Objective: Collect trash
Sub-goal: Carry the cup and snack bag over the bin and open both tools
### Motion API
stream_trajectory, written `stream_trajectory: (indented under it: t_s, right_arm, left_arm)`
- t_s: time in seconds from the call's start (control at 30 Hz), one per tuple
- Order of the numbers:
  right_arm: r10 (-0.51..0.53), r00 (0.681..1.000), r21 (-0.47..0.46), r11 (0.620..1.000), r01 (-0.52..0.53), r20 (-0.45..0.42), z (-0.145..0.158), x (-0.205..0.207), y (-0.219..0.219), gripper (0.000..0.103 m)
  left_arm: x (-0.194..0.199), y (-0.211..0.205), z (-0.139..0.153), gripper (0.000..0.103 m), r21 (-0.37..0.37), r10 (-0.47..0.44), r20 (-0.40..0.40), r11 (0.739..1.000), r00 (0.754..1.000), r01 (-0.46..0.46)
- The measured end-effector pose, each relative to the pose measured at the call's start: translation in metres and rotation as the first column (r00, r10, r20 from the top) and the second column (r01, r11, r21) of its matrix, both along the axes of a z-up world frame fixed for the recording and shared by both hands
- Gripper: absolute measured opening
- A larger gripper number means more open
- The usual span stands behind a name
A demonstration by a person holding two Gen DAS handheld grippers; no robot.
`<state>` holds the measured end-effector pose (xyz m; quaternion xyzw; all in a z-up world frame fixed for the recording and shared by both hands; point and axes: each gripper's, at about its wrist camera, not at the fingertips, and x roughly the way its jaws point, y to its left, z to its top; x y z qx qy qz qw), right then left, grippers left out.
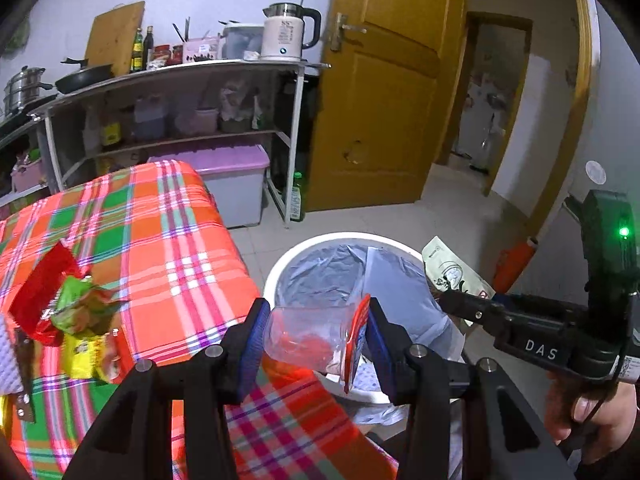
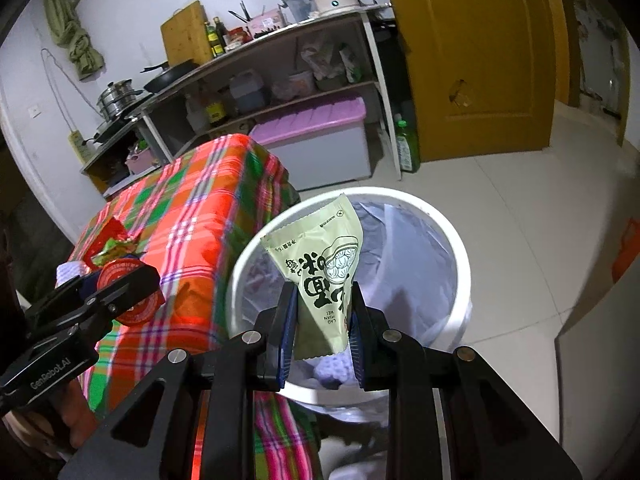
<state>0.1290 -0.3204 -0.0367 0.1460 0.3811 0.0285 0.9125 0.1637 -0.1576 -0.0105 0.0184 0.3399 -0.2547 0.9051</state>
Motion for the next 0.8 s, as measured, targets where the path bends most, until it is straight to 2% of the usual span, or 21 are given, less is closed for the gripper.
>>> stream_trajectory:
  t_s: [0.23, 0.5, 0.6, 0.8]
  right_arm:
    - [-0.022, 0.999, 0.007, 1.000, 0.023, -0.042, -0.013, 0.008, -0.011, 0.026]
    - [-0.033, 0.997, 0.021, 0.999, 0.035, -0.073, -0.026, 0.015, -0.021, 0.029]
    - [-0.038, 0.996, 0.025, 0.999, 0.040, -0.077, -0.029, 0.017, -0.022, 0.036]
    - [-0.040, 0.997, 0.024, 0.999, 0.042, -0.068, -0.027, 0.016, -0.024, 0.036]
  left_arm:
    - [0.013, -0.021, -0.012, 0.048, 0.013, -0.036, -0.038, 0.999, 0.999, 0.037]
    - [0.030, -0.037, -0.029, 0.048, 0.014, -0.059, -0.118, 0.998, 0.991, 0.061]
    - [0.036, -0.039, -0.032, 0.048, 0.010, -0.058, -0.139, 0.998, 0.989, 0.060]
    - [0.036, -0.036, -0.032, 0.051, -0.002, -0.057, -0.145, 0.998, 0.988, 0.057]
